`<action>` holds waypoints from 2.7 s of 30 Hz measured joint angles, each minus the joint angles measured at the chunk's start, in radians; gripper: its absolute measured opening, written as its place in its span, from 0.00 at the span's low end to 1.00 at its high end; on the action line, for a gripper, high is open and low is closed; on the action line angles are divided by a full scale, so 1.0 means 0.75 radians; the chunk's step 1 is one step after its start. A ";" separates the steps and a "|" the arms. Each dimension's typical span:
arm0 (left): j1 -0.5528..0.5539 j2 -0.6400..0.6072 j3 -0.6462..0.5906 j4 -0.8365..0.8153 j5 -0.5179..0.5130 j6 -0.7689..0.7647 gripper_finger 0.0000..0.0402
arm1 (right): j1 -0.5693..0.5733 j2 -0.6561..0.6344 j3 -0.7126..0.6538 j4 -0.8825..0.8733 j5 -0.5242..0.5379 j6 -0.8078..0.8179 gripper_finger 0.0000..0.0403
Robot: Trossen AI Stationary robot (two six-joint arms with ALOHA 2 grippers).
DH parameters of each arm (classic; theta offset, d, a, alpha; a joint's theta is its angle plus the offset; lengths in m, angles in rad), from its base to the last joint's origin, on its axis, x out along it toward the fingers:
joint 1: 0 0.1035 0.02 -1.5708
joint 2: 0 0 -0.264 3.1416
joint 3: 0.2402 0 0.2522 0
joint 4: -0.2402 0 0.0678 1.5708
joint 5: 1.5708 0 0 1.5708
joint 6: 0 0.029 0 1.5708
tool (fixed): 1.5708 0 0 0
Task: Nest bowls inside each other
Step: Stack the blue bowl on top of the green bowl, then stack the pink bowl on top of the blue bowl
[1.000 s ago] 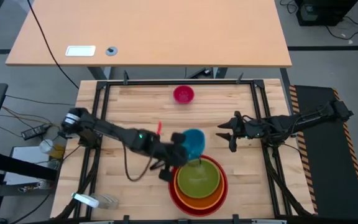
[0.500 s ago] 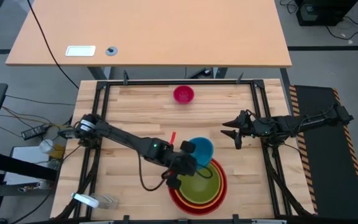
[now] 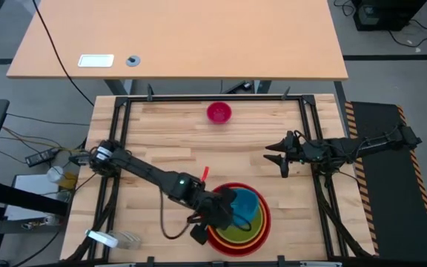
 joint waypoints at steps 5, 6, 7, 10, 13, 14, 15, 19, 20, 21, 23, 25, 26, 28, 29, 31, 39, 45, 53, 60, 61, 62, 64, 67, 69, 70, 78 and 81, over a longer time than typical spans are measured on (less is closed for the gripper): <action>0.001 0.084 -0.001 0.014 0.033 -0.046 0.02 | 0.000 -0.001 0.000 -0.008 -0.001 0.008 0.47; 0.001 0.101 -0.001 0.017 0.060 -0.055 0.02 | 0.000 0.000 0.000 -0.009 -0.001 0.008 0.47; 0.001 0.117 -0.001 0.019 0.078 -0.062 0.02 | 0.000 0.001 0.000 -0.007 -0.001 0.009 0.47; -0.001 0.154 -0.002 0.022 0.084 -0.070 0.02 | 0.000 0.000 0.000 -0.003 -0.004 0.011 0.47; 0.001 0.171 -0.002 0.026 0.065 -0.100 0.04 | 0.000 0.000 0.000 0.000 -0.011 0.014 0.47; 0.001 0.174 -0.002 0.024 0.043 -0.110 0.06 | 0.000 0.000 0.000 0.000 -0.014 0.022 0.47; 0.001 0.176 -0.002 0.015 0.036 -0.113 0.08 | 0.000 0.000 0.001 -0.001 -0.018 0.029 0.47; -0.003 0.175 -0.002 0.057 0.032 -0.108 0.23 | 0.000 0.001 0.001 0.000 -0.035 0.035 0.47; -0.004 0.173 -0.002 0.060 0.032 -0.109 0.28 | 0.000 0.001 0.001 0.002 -0.035 0.035 0.47; -0.004 0.172 -0.003 0.060 0.033 -0.110 0.32 | 0.000 0.001 0.001 0.001 -0.035 0.035 0.47; -0.005 0.170 -0.002 0.063 0.036 -0.123 0.41 | 0.000 -0.001 0.001 0.001 -0.041 0.035 0.47; -0.004 0.165 -0.002 0.072 0.035 -0.142 0.49 | 0.000 -0.001 0.001 0.000 -0.052 0.036 0.47; -0.004 0.164 -0.002 0.091 0.035 -0.164 0.52 | 0.000 -0.001 0.001 0.000 -0.057 0.037 0.47; -0.003 0.164 0.015 0.092 0.033 -0.212 0.56 | 0.000 -0.001 0.001 0.000 -0.059 0.038 0.47; -0.003 0.164 0.027 0.089 0.032 -0.244 0.58 | 0.000 -0.001 0.001 0.000 -0.059 0.038 0.47; -0.003 0.160 0.035 0.096 0.042 -0.283 0.59 | 0.000 -0.001 0.001 -0.001 -0.059 0.037 0.47; -0.004 0.214 0.037 0.029 -0.011 -0.384 0.55 | 0.000 -0.001 0.001 0.001 -0.069 0.043 0.47; 0.004 0.252 0.034 0.002 -0.022 -0.390 0.50 | 0.001 0.008 0.001 0.001 -0.069 0.046 0.47; 0.028 0.125 0.036 -0.046 -0.027 -0.375 0.46 | 0.001 0.008 -0.008 0.016 -0.078 0.059 0.47; 0.098 0.047 0.034 -0.163 -0.104 -0.276 0.43 | -0.002 0.011 -0.033 0.046 -0.073 0.077 0.47; 0.117 0.029 0.036 -0.180 -0.109 -0.261 0.43 | -0.001 0.011 -0.033 0.050 -0.073 0.078 0.47; 0.139 0.019 0.036 -0.212 -0.109 -0.248 0.42 | 0.001 0.011 -0.033 0.062 -0.073 0.078 0.47; 0.183 0.017 0.035 -0.254 -0.111 -0.218 0.41 | 0.008 0.010 -0.033 0.066 -0.073 0.079 0.47; 0.260 0.008 0.020 -0.316 -0.135 -0.151 0.40 | 0.018 0.016 -0.033 0.075 -0.072 0.079 0.47; 0.331 0.001 0.001 -0.304 -0.139 -0.107 0.40 | 0.024 0.020 -0.034 0.078 -0.072 0.079 0.47; 0.370 0.001 -0.010 -0.313 -0.141 -0.087 0.40 | 0.028 0.027 -0.034 0.087 -0.071 0.079 0.47; 0.669 0.004 -0.070 -0.317 -0.114 0.047 0.40 | 0.075 0.036 -0.034 0.103 -0.070 0.063 0.47; 0.789 0.004 -0.070 -0.308 -0.103 0.079 0.40 | 0.087 0.034 -0.034 0.125 -0.069 0.040 0.47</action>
